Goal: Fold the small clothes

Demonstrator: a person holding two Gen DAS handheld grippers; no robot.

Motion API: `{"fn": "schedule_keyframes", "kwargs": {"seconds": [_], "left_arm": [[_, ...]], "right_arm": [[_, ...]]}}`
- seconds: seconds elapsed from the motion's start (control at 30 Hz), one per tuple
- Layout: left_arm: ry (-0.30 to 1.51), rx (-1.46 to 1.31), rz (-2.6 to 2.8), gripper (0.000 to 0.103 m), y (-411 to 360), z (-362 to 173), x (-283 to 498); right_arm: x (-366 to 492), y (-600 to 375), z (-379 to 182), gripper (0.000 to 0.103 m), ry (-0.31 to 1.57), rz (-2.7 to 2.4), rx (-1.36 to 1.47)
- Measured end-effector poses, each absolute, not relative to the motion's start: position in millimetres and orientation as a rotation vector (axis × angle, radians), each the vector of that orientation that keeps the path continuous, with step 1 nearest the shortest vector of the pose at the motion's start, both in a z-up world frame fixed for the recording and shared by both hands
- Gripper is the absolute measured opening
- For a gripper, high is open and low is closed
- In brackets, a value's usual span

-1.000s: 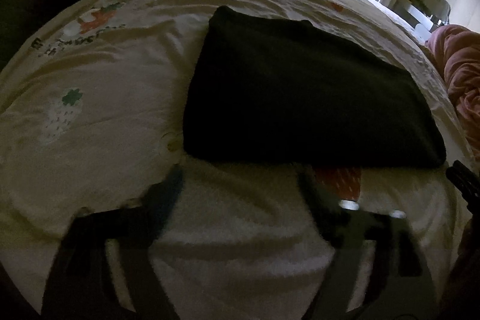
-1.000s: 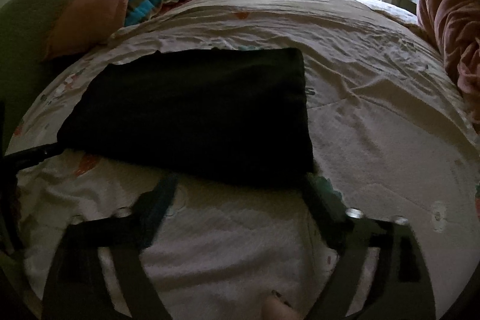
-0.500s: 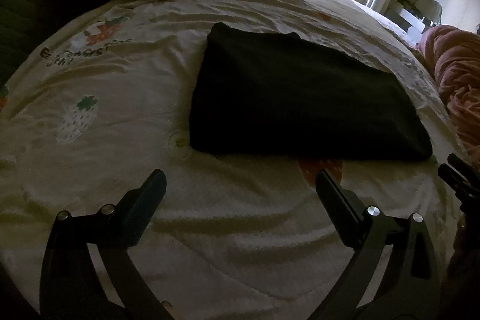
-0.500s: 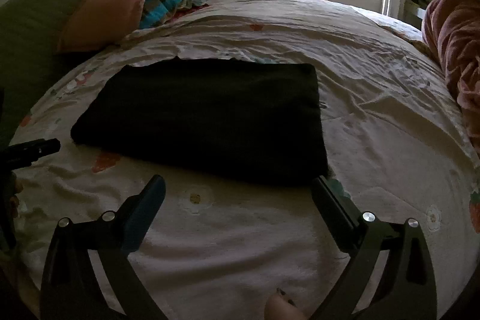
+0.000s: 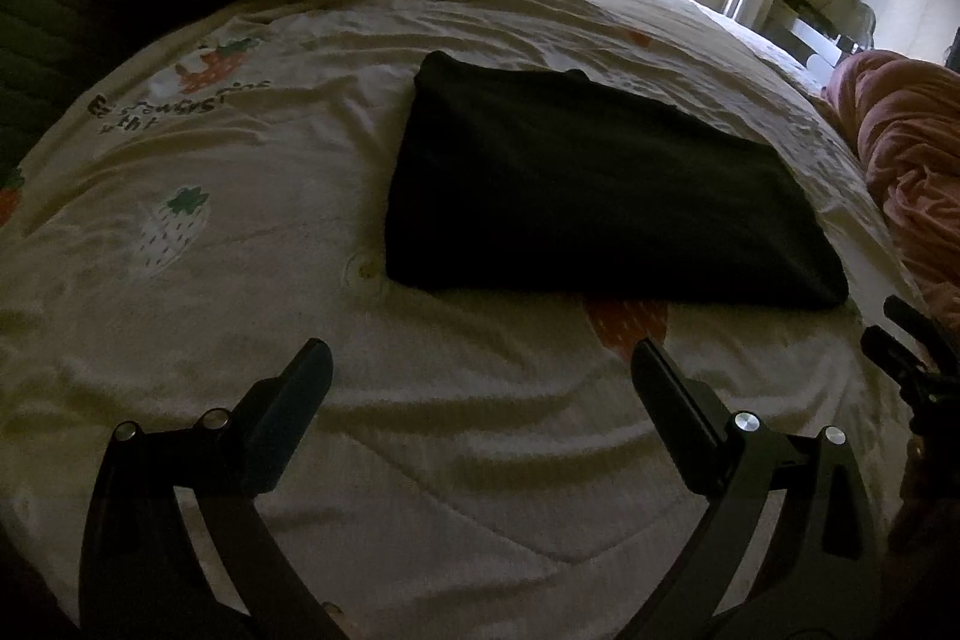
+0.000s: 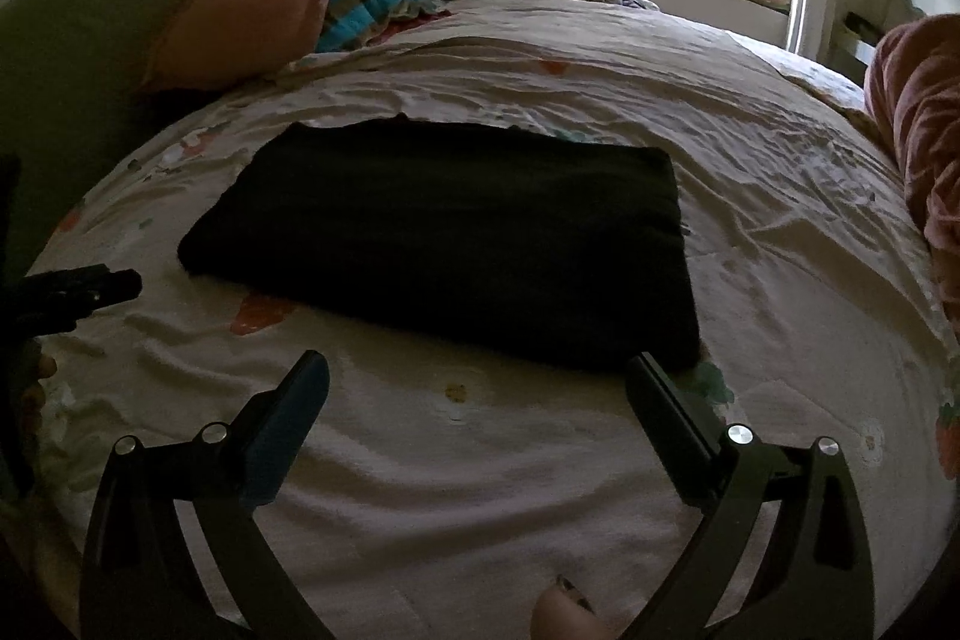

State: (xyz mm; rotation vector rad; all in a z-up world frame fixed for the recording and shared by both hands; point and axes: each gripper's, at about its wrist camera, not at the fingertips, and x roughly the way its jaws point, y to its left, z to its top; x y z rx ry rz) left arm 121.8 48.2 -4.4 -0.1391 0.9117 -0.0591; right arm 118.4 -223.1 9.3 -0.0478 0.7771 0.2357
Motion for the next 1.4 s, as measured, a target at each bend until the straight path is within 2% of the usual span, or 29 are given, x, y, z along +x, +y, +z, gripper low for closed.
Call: {"fn": "schedule_keyframes", "kwargs": {"seconds": [0.73,1.4], "left_arm": [[0.853,-0.191,0.001,0.093,88.3,11.1,98.5],[0.846,-0.214,0.069,0.093,122.0,9.9,109.1]], "right_arm": [[109.6,-145.8,36.3,0.098,0.719,0.349,-0.126],[124.2,-83.1,24.0,0.098,0.723,0.428,-0.206]]}}
